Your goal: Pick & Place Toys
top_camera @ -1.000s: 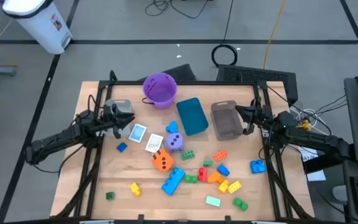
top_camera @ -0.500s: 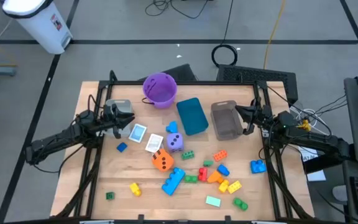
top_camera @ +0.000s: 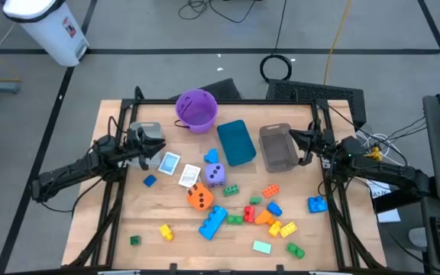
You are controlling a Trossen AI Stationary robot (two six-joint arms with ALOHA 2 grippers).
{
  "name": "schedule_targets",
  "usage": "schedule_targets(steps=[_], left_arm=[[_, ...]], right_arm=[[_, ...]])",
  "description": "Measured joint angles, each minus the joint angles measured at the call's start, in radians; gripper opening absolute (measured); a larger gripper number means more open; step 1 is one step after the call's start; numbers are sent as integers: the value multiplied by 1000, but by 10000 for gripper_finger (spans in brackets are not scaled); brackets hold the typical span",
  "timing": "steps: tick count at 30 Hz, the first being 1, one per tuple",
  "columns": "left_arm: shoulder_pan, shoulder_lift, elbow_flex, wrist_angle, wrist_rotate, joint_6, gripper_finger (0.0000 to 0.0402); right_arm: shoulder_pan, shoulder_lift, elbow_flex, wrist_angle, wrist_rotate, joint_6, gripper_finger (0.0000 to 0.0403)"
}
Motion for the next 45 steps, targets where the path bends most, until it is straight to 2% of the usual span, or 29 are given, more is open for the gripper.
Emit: schedule_targets(steps=[16, 21, 26, 33, 38, 45], left_arm=[[0, 0, 0, 0, 0, 0, 106], [0, 0, 0, 0, 0, 0, 106], [0, 0, 0, 0, 0, 0, 106], [0, 0, 0, 0, 0, 0, 106], [0, 0, 0, 0, 0, 0, 106], [0, 0, -1, 59, -7, -9, 106]], right_arm=[[0, 5, 0, 29, 0, 4, 4], [0, 58, 43, 10, 0, 84, 4], [0, 179, 217, 24, 6, -5, 4], [1, 410, 526, -154, -2, 5, 4], [1, 574, 660, -200, -1, 165, 4], [38, 764, 705, -148, -2, 485, 4]])
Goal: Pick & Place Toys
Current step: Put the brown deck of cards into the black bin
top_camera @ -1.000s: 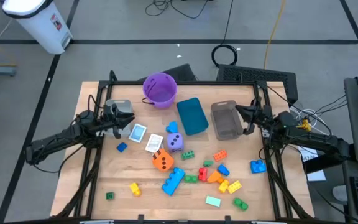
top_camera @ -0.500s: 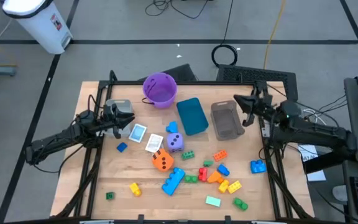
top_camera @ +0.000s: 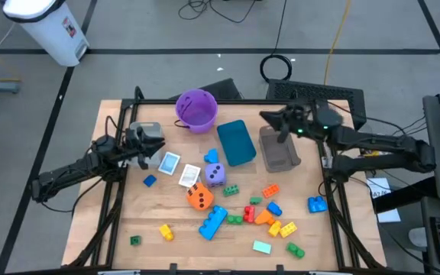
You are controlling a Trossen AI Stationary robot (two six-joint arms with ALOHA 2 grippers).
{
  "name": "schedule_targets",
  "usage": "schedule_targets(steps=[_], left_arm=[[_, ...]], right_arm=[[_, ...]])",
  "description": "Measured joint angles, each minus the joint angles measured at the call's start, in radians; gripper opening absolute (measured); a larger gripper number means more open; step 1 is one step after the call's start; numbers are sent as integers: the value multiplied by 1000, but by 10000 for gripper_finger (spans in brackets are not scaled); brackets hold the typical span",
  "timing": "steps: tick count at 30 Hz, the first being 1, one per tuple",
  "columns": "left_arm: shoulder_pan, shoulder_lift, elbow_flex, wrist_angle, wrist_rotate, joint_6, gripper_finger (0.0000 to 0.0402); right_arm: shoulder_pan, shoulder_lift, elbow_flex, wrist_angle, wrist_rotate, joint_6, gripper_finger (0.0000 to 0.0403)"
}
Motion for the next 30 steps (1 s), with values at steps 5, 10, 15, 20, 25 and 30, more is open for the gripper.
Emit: schedule_targets(steps=[5, 10, 15, 20, 25, 30], left_arm=[[0, 0, 0, 111, -5, -134, 106], [0, 0, 0, 295, -89, -391, 106], [0, 0, 5, 520, -127, -383, 106], [0, 24, 113, 496, -128, -333, 106], [0, 163, 322, 354, -73, -131, 106], [0, 382, 543, 231, 56, -17, 106]], right_arm=[[47, 112, 0, 167, 2, 153, 4], [102, 185, 1, 412, 2, 134, 4], [155, 198, 45, 432, 2, 124, 4], [198, 197, 206, 253, 2, 50, 4], [225, 227, 405, 5, 2, -18, 4], [234, 304, 576, -147, 0, -29, 4]])
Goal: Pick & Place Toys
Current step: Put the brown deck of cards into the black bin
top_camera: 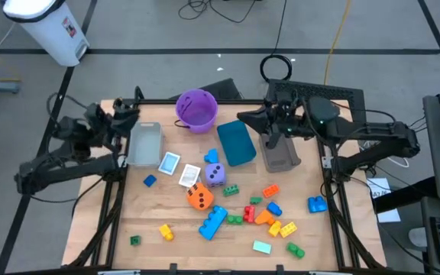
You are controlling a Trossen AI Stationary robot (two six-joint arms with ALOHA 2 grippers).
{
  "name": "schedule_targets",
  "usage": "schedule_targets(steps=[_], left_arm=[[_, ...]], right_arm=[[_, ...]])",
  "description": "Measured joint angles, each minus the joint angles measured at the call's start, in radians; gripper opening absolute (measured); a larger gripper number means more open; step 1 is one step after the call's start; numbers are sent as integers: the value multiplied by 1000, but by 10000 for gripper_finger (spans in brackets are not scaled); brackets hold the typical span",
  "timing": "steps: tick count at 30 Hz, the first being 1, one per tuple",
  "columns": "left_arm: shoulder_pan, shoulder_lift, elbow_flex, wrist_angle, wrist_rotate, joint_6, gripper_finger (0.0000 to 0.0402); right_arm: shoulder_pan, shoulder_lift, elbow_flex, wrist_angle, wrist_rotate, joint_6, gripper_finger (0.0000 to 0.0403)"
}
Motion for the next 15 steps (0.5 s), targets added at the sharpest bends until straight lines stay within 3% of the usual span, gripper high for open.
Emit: schedule_targets(steps=[8, 15], left_arm=[[0, 327, 223, -17, 259, -62, 106], [0, 472, 278, 4, 319, -262, 106]], right_arm=[[-3, 123, 65, 124, 2, -21, 4], [-8, 177, 61, 187, 2, -18, 4]])
